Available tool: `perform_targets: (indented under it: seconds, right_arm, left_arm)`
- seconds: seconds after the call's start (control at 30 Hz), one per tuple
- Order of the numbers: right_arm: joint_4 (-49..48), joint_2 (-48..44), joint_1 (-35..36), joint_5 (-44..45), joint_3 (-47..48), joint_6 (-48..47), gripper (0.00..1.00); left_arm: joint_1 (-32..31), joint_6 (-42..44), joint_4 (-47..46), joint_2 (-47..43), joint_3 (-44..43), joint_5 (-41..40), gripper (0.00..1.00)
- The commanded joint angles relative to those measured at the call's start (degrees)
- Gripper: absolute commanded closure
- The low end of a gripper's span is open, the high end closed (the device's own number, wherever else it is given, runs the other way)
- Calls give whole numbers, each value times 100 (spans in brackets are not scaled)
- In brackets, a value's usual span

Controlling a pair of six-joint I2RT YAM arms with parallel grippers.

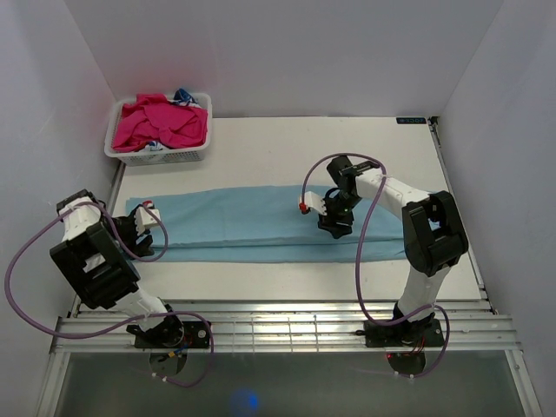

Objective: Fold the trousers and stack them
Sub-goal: Fold the trousers

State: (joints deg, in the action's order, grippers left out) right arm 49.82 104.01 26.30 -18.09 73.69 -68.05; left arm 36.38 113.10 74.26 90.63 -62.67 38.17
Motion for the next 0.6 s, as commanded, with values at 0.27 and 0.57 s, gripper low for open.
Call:
perform_targets:
  seconds: [0.27, 0.57]
  right_arm:
    - [387, -91, 147, 112, -109, -77, 39]
    - [168, -170, 173, 446, -338, -156, 54]
  left_arm:
    - [-26, -165, -534, 315, -131, -706, 29]
    - [-17, -77, -1123, 324, -306, -1022, 27]
